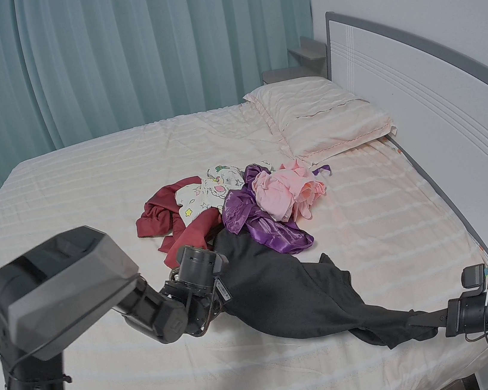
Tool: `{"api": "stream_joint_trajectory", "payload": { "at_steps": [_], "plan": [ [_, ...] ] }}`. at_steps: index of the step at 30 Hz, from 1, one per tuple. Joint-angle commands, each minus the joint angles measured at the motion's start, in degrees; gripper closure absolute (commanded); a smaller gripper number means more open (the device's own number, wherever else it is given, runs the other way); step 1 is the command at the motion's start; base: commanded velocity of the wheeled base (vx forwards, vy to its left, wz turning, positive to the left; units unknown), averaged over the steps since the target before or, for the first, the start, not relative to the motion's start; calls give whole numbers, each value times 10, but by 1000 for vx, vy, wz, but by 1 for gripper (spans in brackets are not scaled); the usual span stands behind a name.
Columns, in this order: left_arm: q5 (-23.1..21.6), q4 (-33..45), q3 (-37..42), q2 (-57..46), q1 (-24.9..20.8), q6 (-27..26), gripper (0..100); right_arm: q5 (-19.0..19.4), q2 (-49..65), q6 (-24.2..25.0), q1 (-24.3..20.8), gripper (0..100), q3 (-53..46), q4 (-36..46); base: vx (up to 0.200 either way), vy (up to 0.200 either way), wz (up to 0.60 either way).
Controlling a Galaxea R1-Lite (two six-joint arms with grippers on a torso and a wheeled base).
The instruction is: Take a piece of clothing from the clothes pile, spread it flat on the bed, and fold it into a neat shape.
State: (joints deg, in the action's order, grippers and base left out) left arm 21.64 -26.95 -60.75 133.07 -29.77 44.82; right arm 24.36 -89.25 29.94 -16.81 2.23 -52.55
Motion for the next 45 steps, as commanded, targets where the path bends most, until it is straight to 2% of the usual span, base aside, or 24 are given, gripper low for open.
{"api": "stream_joint_trajectory", "payload": {
  "at_steps": [1, 6, 10, 11, 12, 13, 17, 21, 22, 24, 27, 31, 35, 45],
  "plan": [
    [-13, 0, 135, -212, -5, 18, 100, -2, -6, 2, 22, 100, 23, -30, 0, 0, 0],
    [-62, 7, 227, -345, -6, 20, 100, -7, -28, 11, 2, 100, 64, -64, 0, 0, 0],
    [-62, 6, 254, -387, -31, 55, 100, -30, -14, 49, -30, 100, 105, -120, 0, 0, 0],
    [-62, 3, 253, -419, -39, 93, 100, -59, 2, 67, -51, 100, 133, -154, 0, 0, 0],
    [-62, 3, 253, -419, -39, 93, 100, -59, 2, 67, -51, 100, 133, -154, 0, 0, 0],
    [-68, 4, 256, -472, -41, 120, 100, -98, 21, 82, -64, 100, 175, -190, 0, 0, 0],
    [-72, 1, 287, -525, -42, 118, 100, -123, 46, 108, -64, 100, 217, -208, 0, 0, 0],
    [-70, -2, 296, -524, -42, 119, 100, -121, 42, 127, -73, 100, 196, -200, 0, 0, 0],
    [-72, -10, 301, -510, -43, 124, 100, -119, 4, 137, -112, 100, 141, -203, 0, 0, 0],
    [-74, -13, 305, -498, -45, 126, 100, -121, -19, 137, -125, 100, 129, -209, 0, 0, 0],
    [-92, -42, 324, -456, -78, 137, 100, -133, -118, 141, -159, 100, 109, -251, 0, 0, 0],
    [-150, -79, 343, -431, -93, 171, 100, -148, -197, 143, -199, 100, 87, -358, 0, 0, 0],
    [-154, -81, 344, -434, -91, 181, 100, -190, -205, 143, -214, 100, 81, -371, 0, 0, 0],
    [-151, -82, 350, -439, -93, 180, 100, -191, -148, 152, -211, 100, 78, -369, 0, 0, 0]
  ]
}}
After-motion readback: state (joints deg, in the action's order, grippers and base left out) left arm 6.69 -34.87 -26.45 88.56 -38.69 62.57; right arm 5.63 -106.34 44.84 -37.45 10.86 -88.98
